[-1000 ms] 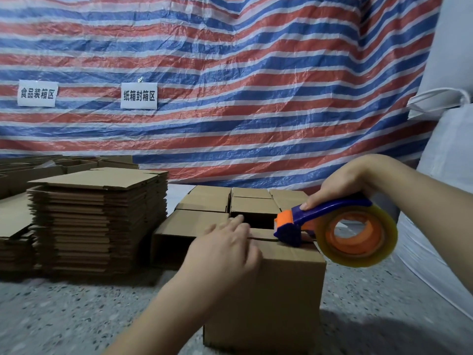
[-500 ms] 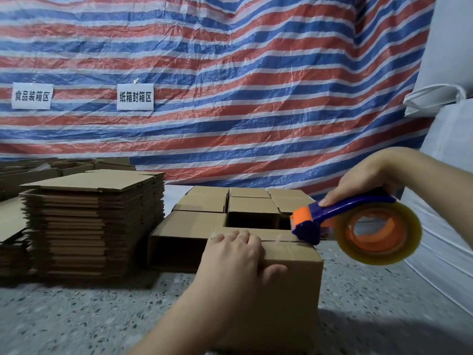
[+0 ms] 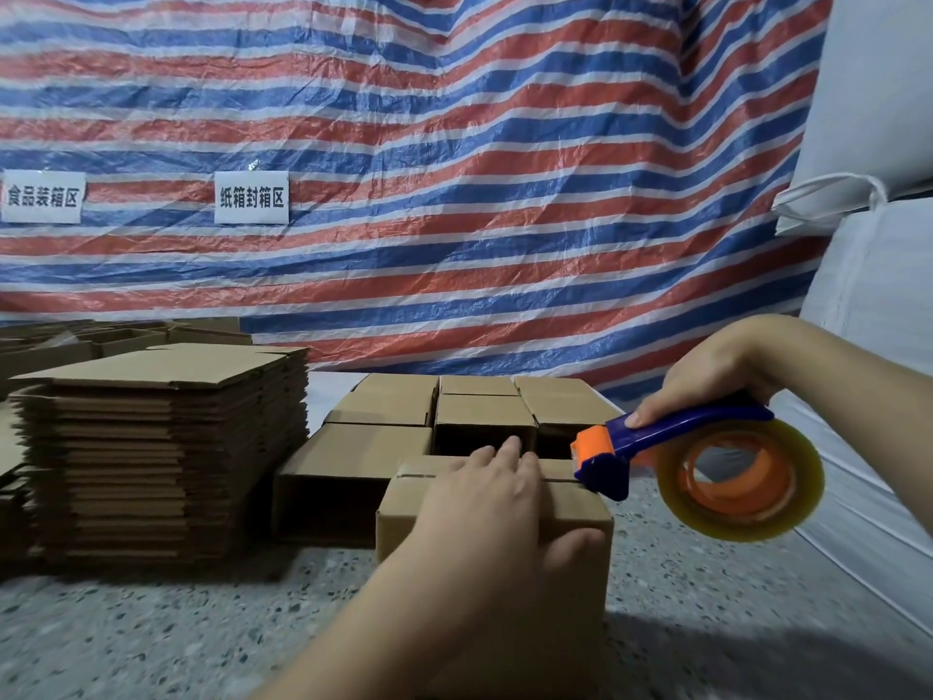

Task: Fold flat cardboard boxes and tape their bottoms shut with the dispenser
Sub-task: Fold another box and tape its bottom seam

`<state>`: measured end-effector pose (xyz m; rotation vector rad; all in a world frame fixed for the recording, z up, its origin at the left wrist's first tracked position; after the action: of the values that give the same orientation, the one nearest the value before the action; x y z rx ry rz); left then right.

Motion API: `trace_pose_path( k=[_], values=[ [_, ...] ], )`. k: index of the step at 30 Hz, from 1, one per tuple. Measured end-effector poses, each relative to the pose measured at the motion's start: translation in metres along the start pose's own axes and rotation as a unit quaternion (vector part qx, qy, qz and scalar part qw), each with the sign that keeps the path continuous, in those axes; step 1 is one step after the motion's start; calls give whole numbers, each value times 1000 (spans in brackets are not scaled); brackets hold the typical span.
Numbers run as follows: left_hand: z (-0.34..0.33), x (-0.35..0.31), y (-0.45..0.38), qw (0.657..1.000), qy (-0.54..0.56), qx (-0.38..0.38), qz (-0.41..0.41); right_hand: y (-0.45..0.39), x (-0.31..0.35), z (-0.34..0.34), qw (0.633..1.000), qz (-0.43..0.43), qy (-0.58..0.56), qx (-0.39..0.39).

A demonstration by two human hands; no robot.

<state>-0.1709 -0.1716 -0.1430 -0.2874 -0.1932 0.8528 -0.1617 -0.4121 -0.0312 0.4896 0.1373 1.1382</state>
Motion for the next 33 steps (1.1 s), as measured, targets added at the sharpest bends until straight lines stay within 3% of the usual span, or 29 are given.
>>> trace_pose_path(
  k=[14,28,33],
  values=[
    [-18,-18,-18,999,-25,15,-33,2,-7,-4,1000,8,-20,14],
    [-24,-15,-12,996,10,-63,-70,9,-55,11,995,39,-84,39],
    [-23,-15,-13,997,0,-48,-65,8,-36,2,998,-10,52,29]
  ],
)
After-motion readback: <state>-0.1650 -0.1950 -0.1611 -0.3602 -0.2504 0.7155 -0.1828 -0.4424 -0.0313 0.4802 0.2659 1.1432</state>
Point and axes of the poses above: each hand's wrist, its own y-axis away from the middle knuckle, its own z-axis out of the back of the hand, x = y × z, the point moved 2 cm from there along -y, towards the middle knuckle, and after that the axes turned 3 degrees about -x, right-handed, at the moved point
